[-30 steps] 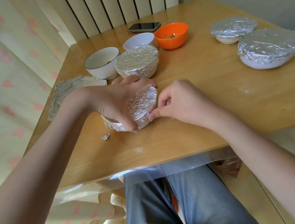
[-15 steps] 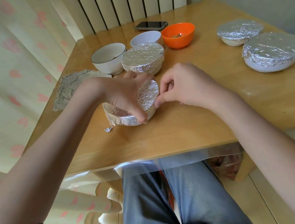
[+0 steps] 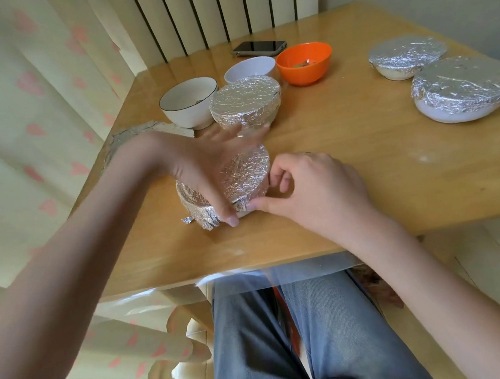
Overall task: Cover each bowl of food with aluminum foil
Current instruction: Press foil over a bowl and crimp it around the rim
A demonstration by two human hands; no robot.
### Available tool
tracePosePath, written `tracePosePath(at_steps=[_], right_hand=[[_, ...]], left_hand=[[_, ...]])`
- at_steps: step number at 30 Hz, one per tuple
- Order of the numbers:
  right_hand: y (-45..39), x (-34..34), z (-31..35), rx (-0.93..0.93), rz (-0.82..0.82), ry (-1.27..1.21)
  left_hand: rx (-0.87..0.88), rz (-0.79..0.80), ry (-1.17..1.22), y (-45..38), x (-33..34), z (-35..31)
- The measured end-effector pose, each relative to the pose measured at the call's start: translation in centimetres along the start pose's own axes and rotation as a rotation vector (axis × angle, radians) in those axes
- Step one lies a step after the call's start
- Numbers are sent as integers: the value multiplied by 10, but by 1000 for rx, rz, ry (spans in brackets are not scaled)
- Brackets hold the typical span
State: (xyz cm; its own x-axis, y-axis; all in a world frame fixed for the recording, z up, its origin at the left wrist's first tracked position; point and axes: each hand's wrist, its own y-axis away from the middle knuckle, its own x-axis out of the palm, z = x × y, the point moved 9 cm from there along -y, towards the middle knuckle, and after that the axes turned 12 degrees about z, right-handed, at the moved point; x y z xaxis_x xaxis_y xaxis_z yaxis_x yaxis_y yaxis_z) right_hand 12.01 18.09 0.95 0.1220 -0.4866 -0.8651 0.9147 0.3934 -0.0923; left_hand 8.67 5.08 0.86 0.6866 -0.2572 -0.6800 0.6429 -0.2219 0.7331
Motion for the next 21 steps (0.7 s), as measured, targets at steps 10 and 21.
tracePosePath(at_steps=[10,21], right_hand=[[-17,5,-12,-64,88,-287],[-46,8,-13,-15,338,-445]], left_hand=[[50,-88,26,-9,1,-5],[62,-127,27,-8,-1,-6]])
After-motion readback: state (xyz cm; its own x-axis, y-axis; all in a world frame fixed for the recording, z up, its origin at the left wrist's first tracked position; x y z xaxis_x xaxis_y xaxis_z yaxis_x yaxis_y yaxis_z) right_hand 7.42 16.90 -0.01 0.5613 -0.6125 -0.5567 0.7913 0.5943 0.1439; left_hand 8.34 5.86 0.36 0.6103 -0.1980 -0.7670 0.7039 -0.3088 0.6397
